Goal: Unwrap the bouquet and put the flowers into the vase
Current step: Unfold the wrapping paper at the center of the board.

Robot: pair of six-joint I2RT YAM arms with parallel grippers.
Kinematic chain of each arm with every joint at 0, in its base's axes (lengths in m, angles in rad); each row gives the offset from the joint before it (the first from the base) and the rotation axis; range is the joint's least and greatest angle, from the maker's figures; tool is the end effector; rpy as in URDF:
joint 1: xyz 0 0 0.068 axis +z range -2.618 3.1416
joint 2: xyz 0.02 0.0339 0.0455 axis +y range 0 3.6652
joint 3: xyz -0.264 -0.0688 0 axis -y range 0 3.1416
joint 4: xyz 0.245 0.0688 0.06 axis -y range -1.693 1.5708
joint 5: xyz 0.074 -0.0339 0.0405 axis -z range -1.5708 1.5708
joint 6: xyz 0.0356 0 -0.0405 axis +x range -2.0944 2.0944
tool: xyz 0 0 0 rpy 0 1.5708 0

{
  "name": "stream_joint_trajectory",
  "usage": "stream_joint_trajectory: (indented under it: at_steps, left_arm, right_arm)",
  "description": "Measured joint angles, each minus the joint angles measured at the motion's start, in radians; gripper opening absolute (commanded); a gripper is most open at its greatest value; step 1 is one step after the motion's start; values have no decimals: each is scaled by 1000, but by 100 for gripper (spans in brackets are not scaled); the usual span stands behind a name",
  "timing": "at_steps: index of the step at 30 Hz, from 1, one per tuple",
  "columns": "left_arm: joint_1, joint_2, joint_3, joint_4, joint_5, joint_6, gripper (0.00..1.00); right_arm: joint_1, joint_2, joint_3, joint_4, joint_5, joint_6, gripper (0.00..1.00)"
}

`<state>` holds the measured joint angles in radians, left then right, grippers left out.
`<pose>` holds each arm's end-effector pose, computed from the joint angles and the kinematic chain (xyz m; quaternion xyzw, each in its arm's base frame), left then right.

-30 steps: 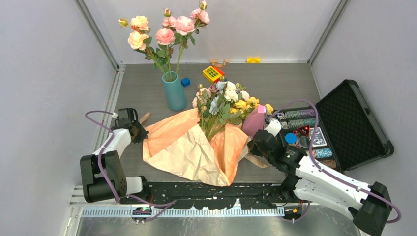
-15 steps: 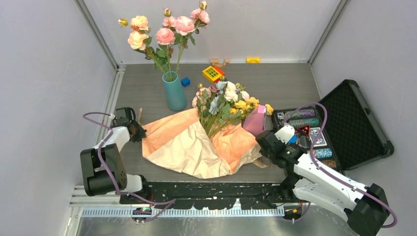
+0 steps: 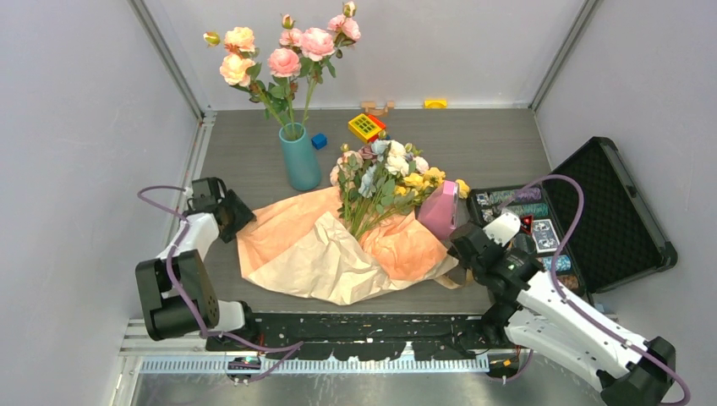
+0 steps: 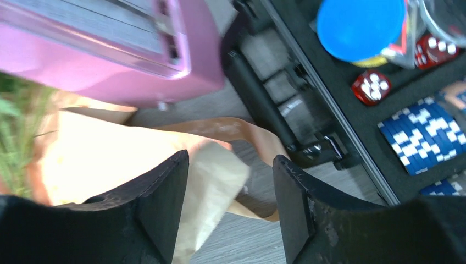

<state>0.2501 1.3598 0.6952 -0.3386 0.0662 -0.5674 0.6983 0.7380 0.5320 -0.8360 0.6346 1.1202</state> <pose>0.2461 0.0604 0.1754 -0.3729 0.8841 -0.0756 0.2713 0.1121 0.0665 0.2111 0.2718 0.8797 0.0109 0.3902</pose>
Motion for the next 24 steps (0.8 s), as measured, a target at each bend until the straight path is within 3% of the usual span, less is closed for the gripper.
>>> stream_joint_trajectory:
  at_steps: [5,11,18,24]
  left_arm:
    - [-3,-87,57,-54,35,4,75]
    - [-108,-179,127,-118,41,10,76]
    - [-348,-158,106,-112,65,-28,74]
    - [-366,-40,65,-90,57,-31,61]
  right_arm:
    - [0,-38,113,43,-50,-179,65]
    - [9,88,222,201,-276,-370,64]
    - [53,330,187,471,-508,-406,62]
    - [55,536,142,632,-560,-398,56]
